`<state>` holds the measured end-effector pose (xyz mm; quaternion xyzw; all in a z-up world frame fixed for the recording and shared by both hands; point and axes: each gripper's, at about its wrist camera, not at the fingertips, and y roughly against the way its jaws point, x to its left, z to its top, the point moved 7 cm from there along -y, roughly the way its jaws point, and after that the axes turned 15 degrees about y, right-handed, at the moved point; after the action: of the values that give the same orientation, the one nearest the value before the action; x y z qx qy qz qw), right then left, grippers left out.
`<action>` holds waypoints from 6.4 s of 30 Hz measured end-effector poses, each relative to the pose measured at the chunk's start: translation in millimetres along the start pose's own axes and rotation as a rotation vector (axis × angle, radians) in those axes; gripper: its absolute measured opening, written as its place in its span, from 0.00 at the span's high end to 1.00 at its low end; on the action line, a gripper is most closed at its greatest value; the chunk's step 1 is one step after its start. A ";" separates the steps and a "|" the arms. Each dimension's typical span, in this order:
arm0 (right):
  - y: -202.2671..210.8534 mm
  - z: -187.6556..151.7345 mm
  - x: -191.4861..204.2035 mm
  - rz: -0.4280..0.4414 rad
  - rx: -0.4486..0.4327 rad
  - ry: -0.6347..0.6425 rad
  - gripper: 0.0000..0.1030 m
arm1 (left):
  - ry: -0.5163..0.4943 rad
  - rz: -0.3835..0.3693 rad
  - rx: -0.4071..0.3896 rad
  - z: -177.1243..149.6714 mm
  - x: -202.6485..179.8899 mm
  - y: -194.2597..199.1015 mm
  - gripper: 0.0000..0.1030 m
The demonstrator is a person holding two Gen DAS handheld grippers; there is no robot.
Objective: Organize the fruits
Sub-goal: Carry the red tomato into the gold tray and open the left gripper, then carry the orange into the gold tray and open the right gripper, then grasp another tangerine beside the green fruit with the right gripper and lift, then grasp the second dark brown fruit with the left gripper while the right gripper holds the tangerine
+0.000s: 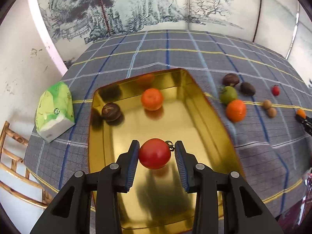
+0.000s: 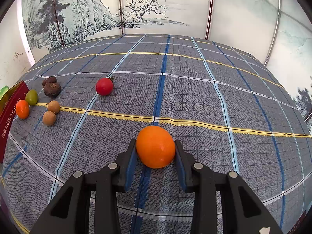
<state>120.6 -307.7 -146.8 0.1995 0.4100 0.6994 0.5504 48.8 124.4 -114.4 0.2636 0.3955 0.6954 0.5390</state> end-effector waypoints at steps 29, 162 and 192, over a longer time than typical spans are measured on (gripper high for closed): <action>-0.4 0.9 0.4 -0.007 0.002 0.003 0.68 | -0.007 0.094 0.019 21.9 35.5 -30.6 0.63; -11.3 122.7 245.6 0.437 -0.032 0.306 0.63 | 0.117 0.015 -0.130 -19.6 47.0 69.7 0.29; 18.8 -11.9 -19.3 -0.039 -0.064 -0.033 0.65 | -0.444 -0.377 0.175 42.9 -172.6 -23.2 0.25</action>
<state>106.5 -331.1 -135.5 0.1855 0.3821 0.6978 0.5768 143.7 -27.1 -100.0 0.3765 0.3682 0.4719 0.7071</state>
